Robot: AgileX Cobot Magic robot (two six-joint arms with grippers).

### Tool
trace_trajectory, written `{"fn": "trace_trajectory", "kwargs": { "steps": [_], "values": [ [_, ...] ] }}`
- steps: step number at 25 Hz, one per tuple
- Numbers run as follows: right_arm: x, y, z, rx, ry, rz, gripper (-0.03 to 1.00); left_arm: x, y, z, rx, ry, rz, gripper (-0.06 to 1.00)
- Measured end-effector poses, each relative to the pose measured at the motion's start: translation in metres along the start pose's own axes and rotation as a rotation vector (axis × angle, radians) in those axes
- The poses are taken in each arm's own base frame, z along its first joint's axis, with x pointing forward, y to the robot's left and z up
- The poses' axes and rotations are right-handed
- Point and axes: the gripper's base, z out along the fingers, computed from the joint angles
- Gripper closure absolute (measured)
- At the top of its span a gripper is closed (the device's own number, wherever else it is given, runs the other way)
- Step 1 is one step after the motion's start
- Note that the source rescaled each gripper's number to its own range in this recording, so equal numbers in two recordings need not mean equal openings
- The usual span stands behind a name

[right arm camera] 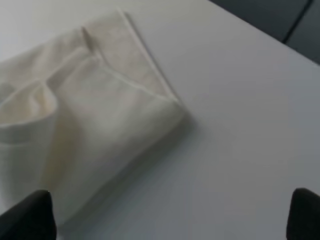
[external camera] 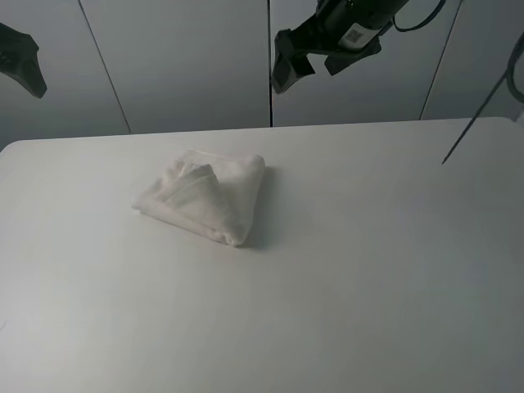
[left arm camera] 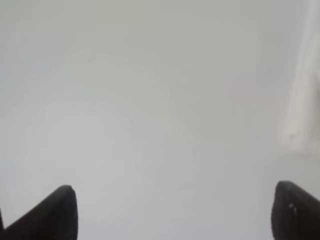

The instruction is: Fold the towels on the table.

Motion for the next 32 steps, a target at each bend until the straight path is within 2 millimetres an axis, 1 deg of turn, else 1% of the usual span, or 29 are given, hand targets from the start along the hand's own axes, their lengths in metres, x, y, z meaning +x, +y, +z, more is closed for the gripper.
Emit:
{"fn": "trace_trajectory", "kwargs": {
  "steps": [2, 3, 6, 7, 13, 17, 19, 23, 28, 32],
  "values": [
    [0.005, -0.003, -0.021, 0.074, -0.01, -0.013, -0.03, 0.007, 0.002, -0.019, -0.021, -0.028, 0.001, -0.05],
    [0.01, -0.003, -0.028, 0.095, -0.011, -0.012, -0.03, 0.013, 0.002, -0.028, -0.029, -0.04, 0.001, -0.05],
    [0.031, 0.0, -0.054, 0.133, -0.032, 0.004, -0.03, 0.04, 0.001, -0.043, -0.065, -0.046, -0.024, -0.05],
    [0.041, 0.002, -0.058, 0.137, -0.029, 0.012, -0.03, 0.052, 0.0, -0.048, -0.076, -0.049, -0.039, -0.05],
    [0.095, 0.014, -0.102, 0.153, -0.084, 0.018, -0.03, 0.123, -0.009, -0.072, -0.096, -0.103, -0.121, -0.06],
    [0.13, 0.022, -0.124, 0.161, -0.101, 0.016, -0.03, 0.174, -0.017, -0.088, -0.102, -0.143, -0.153, -0.06],
    [0.149, 0.026, -0.136, 0.161, -0.105, 0.016, -0.03, 0.199, -0.021, -0.097, -0.107, -0.186, -0.163, -0.06],
    [0.182, 0.034, -0.157, 0.16, -0.091, 0.026, -0.03, 0.241, -0.028, -0.113, -0.105, -0.291, -0.219, -0.06],
    [0.225, 0.042, -0.178, 0.159, -0.088, 0.032, -0.03, 0.281, -0.039, -0.121, -0.059, -0.383, -0.285, -0.06],
    [0.26, 0.051, -0.189, 0.141, -0.169, 0.025, -0.03, 0.304, -0.048, -0.118, -0.01, -0.425, -0.305, -0.06]
  ]
}}
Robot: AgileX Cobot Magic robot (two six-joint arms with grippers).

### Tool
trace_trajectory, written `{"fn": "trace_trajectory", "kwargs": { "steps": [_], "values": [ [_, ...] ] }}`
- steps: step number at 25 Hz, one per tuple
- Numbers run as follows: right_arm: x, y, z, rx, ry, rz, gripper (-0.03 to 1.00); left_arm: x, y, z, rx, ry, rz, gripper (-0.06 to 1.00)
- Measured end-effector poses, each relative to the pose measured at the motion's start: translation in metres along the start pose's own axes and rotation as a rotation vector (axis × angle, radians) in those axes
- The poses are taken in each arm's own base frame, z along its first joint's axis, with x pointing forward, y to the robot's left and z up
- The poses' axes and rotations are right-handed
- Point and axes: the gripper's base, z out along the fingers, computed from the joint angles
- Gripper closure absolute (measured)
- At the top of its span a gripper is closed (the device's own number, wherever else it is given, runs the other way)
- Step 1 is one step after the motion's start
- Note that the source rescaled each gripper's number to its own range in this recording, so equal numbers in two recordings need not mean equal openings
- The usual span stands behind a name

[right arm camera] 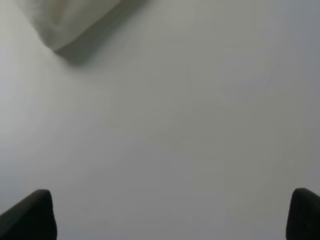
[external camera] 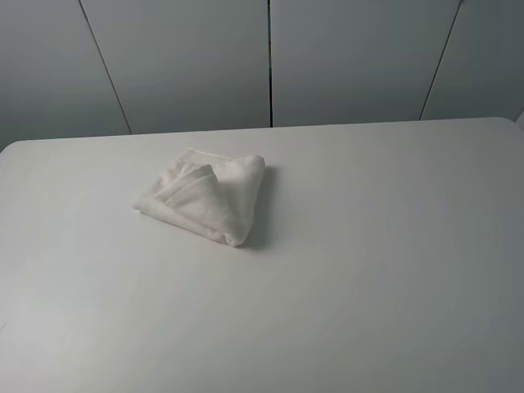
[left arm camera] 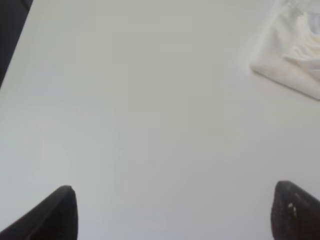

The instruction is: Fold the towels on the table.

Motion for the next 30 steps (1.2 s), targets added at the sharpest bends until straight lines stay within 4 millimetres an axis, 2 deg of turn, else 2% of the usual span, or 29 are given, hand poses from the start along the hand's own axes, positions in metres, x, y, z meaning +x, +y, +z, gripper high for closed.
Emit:
{"fn": "trace_trajectory", "kwargs": {
  "steps": [6, 11, 14, 30],
  "values": [
    [0.046, 0.006, -0.022, 0.002, -0.168, -0.032, -0.03, 0.029, 0.0, -0.001, 0.029, -0.049, -0.002, -0.06],
    [0.075, 0.009, -0.025, 0.009, -0.266, -0.036, -0.03, 0.043, 0.001, -0.005, 0.042, -0.154, 0.011, -0.06],
    [0.077, 0.011, -0.025, -0.01, -0.281, -0.03, -0.03, 0.049, 0.002, -0.006, 0.046, -0.198, 0.042, -0.06],
    [0.076, 0.012, -0.021, 0.031, -0.303, 0.021, -0.03, 0.05, 0.001, -0.007, 0.051, -0.216, 0.075, -0.06]
  ]
}}
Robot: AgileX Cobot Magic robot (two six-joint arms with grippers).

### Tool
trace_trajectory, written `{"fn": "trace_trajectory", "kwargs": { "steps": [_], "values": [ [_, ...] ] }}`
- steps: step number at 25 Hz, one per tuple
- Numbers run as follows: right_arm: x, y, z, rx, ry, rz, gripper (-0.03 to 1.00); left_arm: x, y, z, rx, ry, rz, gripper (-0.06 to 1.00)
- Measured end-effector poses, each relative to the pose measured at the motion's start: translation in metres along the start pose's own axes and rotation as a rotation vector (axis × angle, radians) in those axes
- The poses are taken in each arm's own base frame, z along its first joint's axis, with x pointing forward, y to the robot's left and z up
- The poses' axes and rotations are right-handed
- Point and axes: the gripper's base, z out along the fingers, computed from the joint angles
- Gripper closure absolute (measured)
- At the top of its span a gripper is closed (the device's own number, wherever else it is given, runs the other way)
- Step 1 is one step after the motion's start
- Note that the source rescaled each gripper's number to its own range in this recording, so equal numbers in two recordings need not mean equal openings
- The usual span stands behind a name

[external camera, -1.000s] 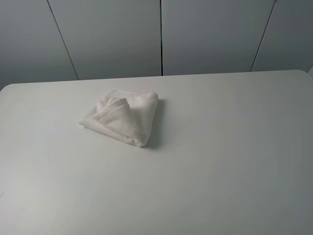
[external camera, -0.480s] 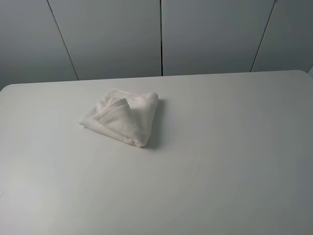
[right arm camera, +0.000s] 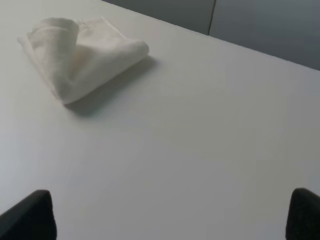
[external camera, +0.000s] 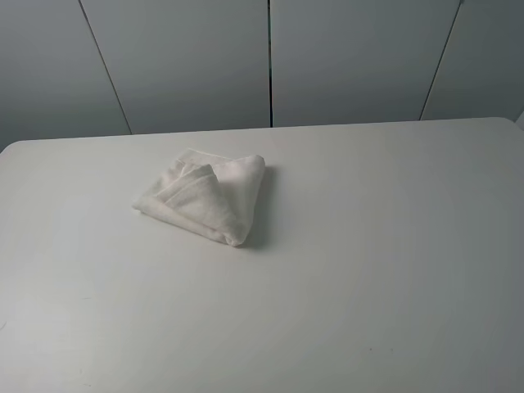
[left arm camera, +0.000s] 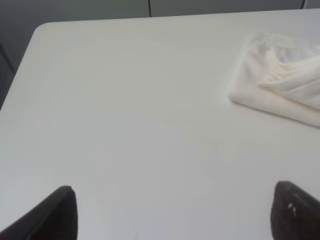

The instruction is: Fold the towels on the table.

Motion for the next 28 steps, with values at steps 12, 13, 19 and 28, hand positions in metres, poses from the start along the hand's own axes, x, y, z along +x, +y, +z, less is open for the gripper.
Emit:
{"fn": "trace_trajectory", "kwargs": {
  "steps": [12, 13, 19, 28],
  "values": [
    [-0.0013, 0.0021, 0.0022, 0.286, 0.016, 0.163, -0.03, 0.0003, 0.0012, -0.0007, -0.15, 0.001, -0.079, -0.06],
    [-0.0013, 0.0022, 0.0022, 0.297, 0.016, 0.171, -0.03, 0.0003, 0.0014, -0.0008, -0.168, 0.001, -0.084, -0.06],
    [-0.0015, 0.0023, 0.0024, 0.318, 0.017, 0.182, -0.03, 0.0003, 0.0016, -0.0009, -0.18, 0.002, -0.087, -0.06],
    [-0.0015, 0.0023, 0.0024, 0.318, 0.017, 0.182, -0.03, 0.0003, 0.0018, -0.0007, -0.15, 0.001, -0.073, -0.06]
  ]
}}
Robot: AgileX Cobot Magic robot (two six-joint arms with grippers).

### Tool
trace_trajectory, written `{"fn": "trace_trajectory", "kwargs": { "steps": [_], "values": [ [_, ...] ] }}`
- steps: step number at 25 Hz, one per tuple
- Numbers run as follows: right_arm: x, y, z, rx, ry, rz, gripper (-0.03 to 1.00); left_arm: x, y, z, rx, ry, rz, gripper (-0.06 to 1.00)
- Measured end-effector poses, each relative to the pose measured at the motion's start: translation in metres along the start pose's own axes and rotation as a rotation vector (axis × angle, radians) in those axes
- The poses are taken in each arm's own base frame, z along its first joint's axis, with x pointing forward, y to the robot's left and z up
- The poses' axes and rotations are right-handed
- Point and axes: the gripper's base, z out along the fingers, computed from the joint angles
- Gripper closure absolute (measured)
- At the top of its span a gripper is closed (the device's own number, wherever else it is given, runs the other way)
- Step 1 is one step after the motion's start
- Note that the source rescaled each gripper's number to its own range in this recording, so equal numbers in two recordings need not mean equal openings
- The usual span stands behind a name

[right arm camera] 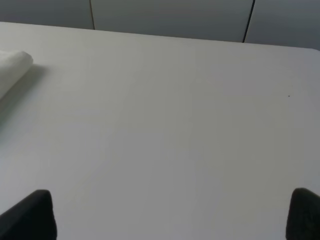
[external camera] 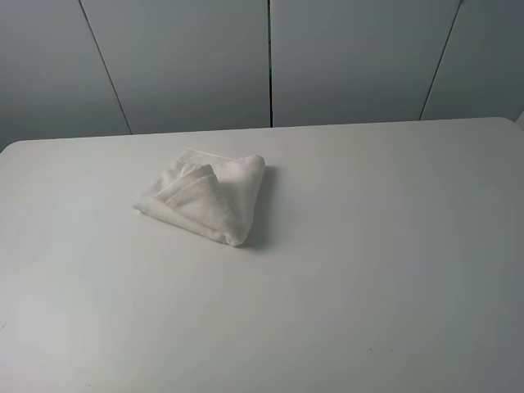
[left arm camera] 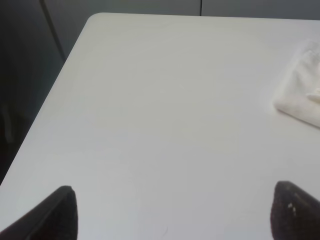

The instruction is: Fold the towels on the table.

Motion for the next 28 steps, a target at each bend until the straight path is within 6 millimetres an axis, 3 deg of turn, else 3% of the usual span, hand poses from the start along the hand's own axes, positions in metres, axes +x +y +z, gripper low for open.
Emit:
{"fn": "trace_trajectory", "kwargs": {
  "steps": [28],
  "values": [
    [-0.0002, 0.0, 0.0, 0.0, -0.002, 0.0, -0.03, 0.0, 0.0, 0.0, 0.001, 0.0, 0.0, -0.06]
  ]
}}
